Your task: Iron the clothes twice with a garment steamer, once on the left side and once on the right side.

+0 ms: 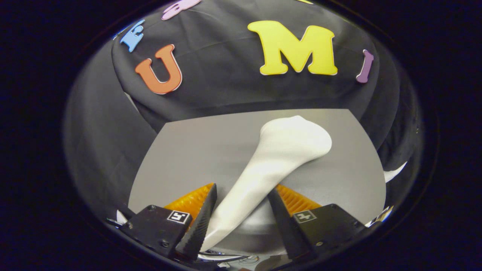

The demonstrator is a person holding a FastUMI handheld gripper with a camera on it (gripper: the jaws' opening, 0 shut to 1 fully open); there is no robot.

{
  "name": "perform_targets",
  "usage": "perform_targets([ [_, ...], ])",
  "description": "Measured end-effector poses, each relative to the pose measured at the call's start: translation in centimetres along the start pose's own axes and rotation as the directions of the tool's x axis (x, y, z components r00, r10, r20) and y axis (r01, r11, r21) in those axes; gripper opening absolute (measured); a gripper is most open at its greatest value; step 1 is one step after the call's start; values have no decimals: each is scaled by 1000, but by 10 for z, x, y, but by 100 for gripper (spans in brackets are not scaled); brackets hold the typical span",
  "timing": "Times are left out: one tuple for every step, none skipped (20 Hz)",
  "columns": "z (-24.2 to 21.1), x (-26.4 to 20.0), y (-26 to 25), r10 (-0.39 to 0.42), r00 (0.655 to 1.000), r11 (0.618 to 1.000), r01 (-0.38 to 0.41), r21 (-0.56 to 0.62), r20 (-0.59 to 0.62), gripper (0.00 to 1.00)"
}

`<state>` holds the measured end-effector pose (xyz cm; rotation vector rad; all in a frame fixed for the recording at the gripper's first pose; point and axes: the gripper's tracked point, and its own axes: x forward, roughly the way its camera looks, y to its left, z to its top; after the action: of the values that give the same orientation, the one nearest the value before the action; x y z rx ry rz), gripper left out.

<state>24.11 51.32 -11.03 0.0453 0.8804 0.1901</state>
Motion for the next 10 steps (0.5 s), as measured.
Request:
perform_targets([
  [-1,1,1,-2,1000,1000,2,2,-5,81],
  [0,2,2,5,1000,1000,-4,4,-5,79],
  [-1,3,4,22,1000,1000,-22,6,2,77],
  [-1,2,7,49,999,999,-50,12,4,76],
  [-1,2,8,75,997,997,-75,26,5,72],
  [0,1,10,96,995,995,-96,40,3,68],
  [-1,-2,8,107,994,993,-107,47,1,63],
  [-1,-7,10,127,992,991,-127,48,14,59],
  [0,-15,11,148,989,988,-149,43,27,54],
  [1,-22,13,167,985,985,-169,36,42,50],
])
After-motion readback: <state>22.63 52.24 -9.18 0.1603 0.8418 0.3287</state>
